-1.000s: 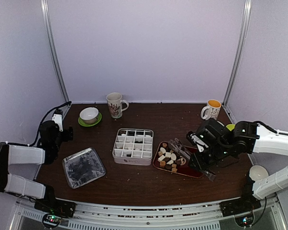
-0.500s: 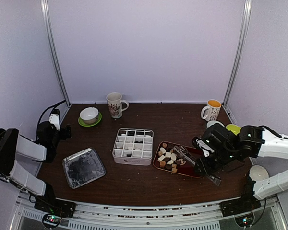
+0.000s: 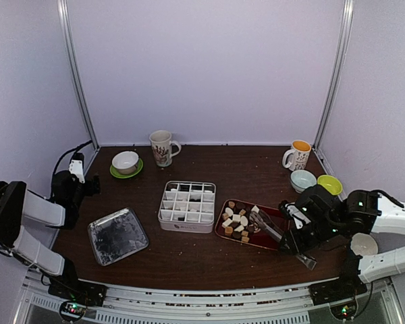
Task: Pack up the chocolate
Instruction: Pick up the fake chocolate from the plate.
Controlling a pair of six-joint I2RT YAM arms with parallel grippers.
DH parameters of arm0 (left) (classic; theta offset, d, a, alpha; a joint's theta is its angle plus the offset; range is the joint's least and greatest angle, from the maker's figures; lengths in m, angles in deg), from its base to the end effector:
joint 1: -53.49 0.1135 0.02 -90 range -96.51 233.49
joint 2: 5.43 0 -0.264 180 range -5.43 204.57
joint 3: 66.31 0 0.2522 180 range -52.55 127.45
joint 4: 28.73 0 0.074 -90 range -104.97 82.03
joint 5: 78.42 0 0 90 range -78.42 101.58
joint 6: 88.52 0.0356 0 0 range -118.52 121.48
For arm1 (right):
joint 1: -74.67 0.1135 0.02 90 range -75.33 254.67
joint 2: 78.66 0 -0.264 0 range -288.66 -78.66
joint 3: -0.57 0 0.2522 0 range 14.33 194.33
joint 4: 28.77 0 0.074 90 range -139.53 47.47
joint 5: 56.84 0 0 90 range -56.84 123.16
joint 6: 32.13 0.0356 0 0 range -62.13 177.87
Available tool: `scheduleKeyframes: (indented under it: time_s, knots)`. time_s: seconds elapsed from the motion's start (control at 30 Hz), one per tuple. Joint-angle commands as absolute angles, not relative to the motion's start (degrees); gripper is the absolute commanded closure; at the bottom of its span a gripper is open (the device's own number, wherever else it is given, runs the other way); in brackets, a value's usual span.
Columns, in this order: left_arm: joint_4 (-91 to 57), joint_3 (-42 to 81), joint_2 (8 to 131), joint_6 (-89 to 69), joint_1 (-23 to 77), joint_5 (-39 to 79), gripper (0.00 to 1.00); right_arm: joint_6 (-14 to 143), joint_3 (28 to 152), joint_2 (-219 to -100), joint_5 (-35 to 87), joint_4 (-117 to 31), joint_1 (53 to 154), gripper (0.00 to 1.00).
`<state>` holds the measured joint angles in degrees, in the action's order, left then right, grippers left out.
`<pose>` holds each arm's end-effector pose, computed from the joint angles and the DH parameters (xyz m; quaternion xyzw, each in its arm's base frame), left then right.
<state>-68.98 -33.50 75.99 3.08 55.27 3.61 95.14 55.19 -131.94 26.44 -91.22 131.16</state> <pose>0.2552 0.0129 0.1695 -0.0466 0.7549 0.0718 0.6503 0.0888 0.1416 0.2353 -0.1758 0.9507 0.2206 0.1288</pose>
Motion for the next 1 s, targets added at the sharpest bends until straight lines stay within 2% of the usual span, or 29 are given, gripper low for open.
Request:
scheduleKeyframes:
  time_s: [0.0,0.63,0.97]
  knots:
    - [-72.6,-33.5,76.1,3.1,55.5,4.2,0.02,94.2,55.3,-131.4,26.1,-90.6,130.9,0.68]
    - [-72.6,-33.5,76.1,3.1,55.5,4.2,0.02,93.2,53.9,-128.5,27.0,-92.3,129.9,0.68]
    - [-72.6,-33.5,76.1,3.1,55.5,4.2,0.02,91.2,54.2,-133.2,24.3,-95.2,128.3,0.67]
